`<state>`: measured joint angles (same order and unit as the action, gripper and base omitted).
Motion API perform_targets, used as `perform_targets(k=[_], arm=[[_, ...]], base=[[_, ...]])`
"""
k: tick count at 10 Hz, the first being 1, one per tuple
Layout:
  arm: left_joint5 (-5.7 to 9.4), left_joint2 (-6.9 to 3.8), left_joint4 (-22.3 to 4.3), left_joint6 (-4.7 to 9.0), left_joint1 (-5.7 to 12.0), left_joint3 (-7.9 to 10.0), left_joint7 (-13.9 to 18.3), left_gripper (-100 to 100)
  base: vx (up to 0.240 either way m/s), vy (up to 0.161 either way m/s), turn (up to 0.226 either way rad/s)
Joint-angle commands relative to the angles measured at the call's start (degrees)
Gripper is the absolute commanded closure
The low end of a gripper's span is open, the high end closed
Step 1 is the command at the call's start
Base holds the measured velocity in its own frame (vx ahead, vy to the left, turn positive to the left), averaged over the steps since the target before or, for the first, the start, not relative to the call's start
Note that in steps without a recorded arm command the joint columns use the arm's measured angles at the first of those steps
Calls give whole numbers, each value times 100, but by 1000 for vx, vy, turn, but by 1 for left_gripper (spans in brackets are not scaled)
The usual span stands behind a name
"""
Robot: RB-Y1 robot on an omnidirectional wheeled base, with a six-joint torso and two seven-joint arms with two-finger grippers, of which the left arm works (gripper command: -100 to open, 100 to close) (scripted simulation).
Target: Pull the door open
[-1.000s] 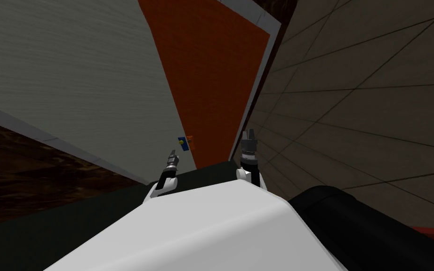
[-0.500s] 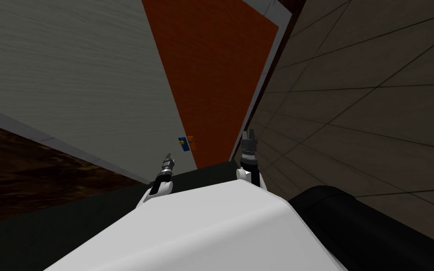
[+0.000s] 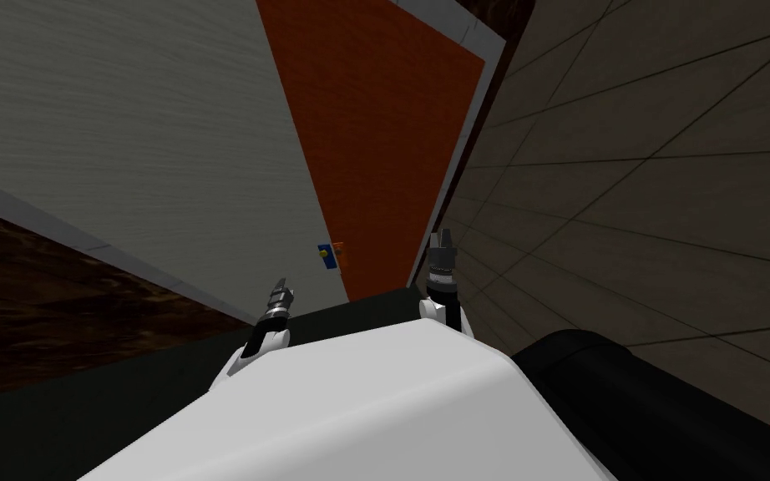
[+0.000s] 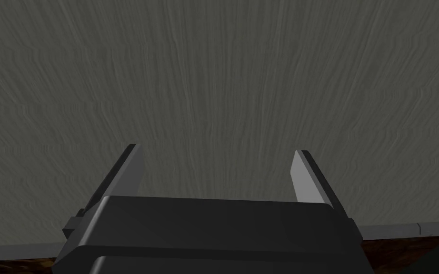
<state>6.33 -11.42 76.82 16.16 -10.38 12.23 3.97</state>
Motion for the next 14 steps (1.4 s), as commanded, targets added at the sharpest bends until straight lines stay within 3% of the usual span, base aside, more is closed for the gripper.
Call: perform_targets(k=[1, 2, 4, 9, 10, 11, 14], arm=[[33, -90, -165, 68, 37, 83, 38, -100], [88, -214, -255, 96, 60, 169, 113, -100], [115, -258, -292, 121, 142, 152, 167, -100], [95, -122, -218, 172, 485, -182, 222, -100], [107, -170, -219, 128, 445, -116, 226, -100], [107, -170, -219, 128, 445, -116, 226, 100], [107, -170, -219, 128, 445, -116, 226, 100]], base=[[54, 0, -25], [150, 24, -91], [192, 43, -126], [200, -41, -165], [105, -53, -38], [-14, 7, 41], [-30, 11, -16]])
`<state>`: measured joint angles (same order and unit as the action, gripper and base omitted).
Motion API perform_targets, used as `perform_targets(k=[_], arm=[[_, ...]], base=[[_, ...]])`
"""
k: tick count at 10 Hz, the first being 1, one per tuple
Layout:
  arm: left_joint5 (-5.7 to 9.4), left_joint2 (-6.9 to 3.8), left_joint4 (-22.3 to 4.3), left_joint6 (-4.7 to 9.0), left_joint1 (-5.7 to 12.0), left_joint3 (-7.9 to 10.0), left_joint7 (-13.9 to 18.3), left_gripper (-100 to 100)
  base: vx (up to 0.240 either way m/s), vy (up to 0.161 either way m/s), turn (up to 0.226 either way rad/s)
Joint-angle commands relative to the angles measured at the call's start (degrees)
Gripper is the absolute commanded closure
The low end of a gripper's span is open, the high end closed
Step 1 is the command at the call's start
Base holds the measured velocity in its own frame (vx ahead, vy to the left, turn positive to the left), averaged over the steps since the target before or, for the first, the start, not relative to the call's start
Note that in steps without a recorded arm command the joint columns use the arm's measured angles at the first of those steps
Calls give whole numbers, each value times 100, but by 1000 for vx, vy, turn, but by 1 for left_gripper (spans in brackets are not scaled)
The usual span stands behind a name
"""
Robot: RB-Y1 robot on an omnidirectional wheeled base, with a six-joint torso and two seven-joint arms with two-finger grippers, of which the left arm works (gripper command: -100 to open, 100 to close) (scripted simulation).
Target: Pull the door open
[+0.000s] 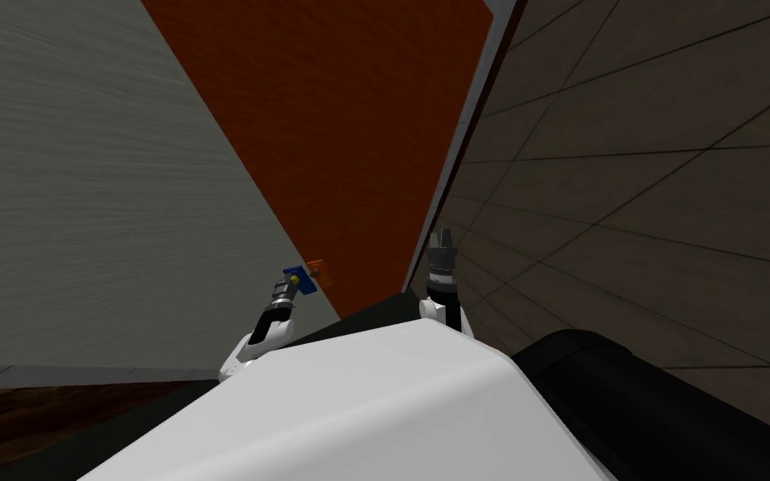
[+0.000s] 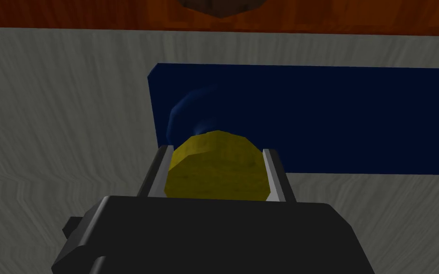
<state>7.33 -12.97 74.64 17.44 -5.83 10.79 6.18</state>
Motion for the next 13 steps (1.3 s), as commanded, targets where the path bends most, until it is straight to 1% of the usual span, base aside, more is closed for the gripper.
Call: perform_targets(k=[1, 2, 3, 4, 5, 6, 8, 10, 11, 12, 13], arm=[[6, -15, 0, 0, -9, 29, 4, 100], [6, -15, 0, 0, -9, 29, 4, 100], [24, -89, -55, -13, -135, 125, 14, 100], [29, -110, -65, -13, -163, 149, 19, 100], [39, -154, -83, -12, -217, 196, 29, 100], [30, -107, -12, 26, -224, 121, 37, -100], [26, -92, 95, 42, -261, 13, 74, -100], [14, -62, 208, 56, -271, -129, 107, -100], [2, -36, 282, 63, -258, -231, 125, -100], [2, -24, 271, 57, -294, -173, 100, -100], [19, -84, 184, 53, -383, -21, 86, -100]], base=[[-9, -1, 4], [0, 0, 0], [-134, 73, 78], [-189, 68, 157], [-189, 70, 138], [-202, 22, 13], [-199, -75, -50], [-189, -102, -71], [-165, -121, -111], [-73, -61, -15], [-13, 23, 172]])
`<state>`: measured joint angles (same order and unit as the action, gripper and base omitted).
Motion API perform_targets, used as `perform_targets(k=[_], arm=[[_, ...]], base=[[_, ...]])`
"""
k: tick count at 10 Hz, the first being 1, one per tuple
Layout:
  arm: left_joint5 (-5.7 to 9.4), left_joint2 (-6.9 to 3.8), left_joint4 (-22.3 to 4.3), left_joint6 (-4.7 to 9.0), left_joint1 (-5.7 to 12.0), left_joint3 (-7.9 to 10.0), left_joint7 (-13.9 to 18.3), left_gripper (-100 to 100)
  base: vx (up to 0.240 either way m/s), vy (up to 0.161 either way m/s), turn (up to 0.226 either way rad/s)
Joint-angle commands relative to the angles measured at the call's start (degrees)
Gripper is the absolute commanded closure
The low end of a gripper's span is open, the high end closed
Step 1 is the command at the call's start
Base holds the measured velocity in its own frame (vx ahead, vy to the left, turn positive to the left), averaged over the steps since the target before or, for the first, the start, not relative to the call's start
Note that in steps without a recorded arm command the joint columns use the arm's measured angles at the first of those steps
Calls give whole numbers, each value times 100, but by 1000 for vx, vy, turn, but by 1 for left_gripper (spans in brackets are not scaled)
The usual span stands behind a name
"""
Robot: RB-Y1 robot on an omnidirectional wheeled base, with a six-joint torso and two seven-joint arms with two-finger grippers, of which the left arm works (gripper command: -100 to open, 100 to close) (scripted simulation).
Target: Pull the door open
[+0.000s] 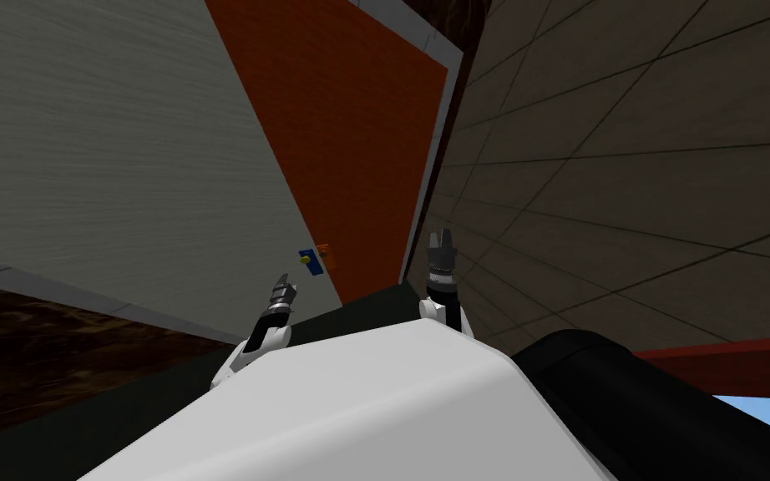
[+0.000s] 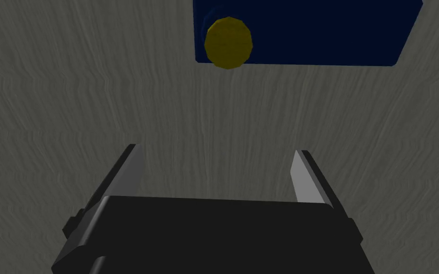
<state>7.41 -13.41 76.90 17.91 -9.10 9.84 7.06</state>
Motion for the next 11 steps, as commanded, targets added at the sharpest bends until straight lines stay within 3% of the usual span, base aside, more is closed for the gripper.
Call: perform_targets(k=[1, 3, 4, 7, 10, 11], arm=[[21, -73, -96, 4, -98, 162, -11, -100], [39, -135, -234, 2, -143, 357, -40, -100], [38, -131, -249, 4, -125, 365, -46, -100], [18, -65, -241, 19, 19, 275, -58, -100], [-20, 64, -162, 41, 257, 46, -63, -100], [-15, 53, -156, 22, 186, 104, -71, -100]], base=[[3, 74, 179], [68, 114, 103], [140, 129, 23], [176, 45, -67], [216, -72, -181], [106, -72, -45]])
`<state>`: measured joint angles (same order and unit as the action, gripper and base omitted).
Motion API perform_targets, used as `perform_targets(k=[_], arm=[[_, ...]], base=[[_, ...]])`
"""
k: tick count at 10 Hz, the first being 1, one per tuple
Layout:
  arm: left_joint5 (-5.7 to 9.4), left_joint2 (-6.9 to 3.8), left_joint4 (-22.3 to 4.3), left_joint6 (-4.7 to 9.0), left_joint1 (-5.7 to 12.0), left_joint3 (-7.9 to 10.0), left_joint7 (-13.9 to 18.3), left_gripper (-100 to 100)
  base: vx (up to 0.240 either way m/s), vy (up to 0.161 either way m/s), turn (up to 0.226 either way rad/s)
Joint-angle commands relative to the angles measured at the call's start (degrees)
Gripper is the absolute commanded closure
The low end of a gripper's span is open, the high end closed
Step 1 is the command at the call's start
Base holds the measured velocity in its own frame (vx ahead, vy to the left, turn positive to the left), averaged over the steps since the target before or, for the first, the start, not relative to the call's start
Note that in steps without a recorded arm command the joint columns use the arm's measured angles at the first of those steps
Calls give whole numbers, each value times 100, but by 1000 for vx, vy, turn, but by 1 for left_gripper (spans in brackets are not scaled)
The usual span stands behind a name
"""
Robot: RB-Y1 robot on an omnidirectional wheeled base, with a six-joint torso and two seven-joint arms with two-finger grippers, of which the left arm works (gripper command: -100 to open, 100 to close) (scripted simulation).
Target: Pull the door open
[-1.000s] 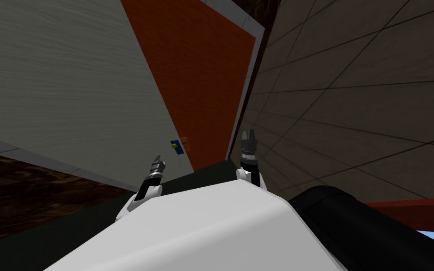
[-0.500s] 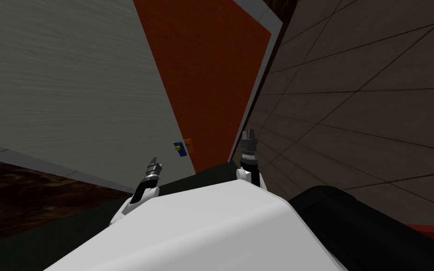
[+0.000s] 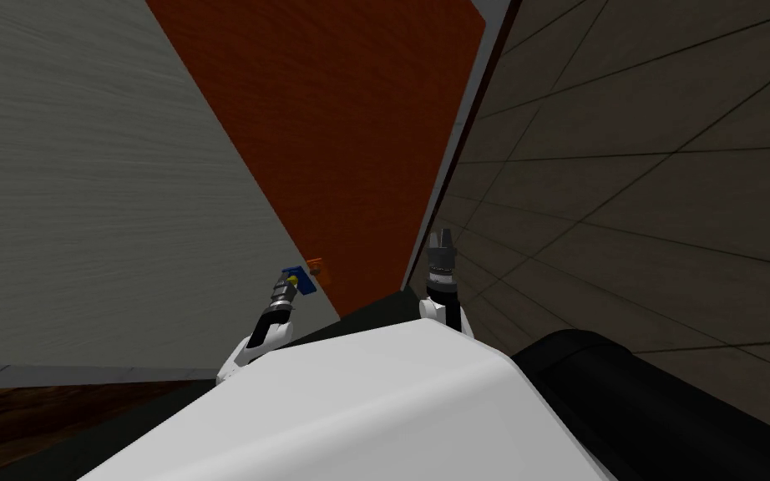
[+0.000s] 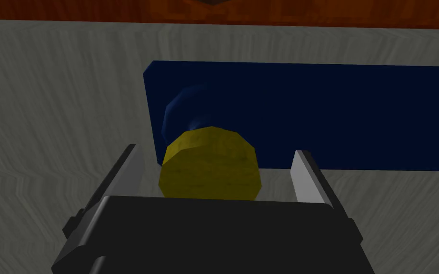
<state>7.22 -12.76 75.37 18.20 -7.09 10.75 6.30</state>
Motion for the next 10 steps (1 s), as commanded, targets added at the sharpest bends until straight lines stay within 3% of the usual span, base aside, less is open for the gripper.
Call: perform_targets(k=[1, 6, 7, 10], arm=[[4, -12, -3, -7, -15, 13, 6, 100], [4, -12, -3, -7, -15, 13, 6, 100], [18, -66, -46, -15, -127, 75, 19, 100], [39, -153, -76, -10, -239, 139, 53, 100]], base=[[-13, 12, 48], [-20, 9, -9], [-123, -5, 43], [-173, 46, 79]])
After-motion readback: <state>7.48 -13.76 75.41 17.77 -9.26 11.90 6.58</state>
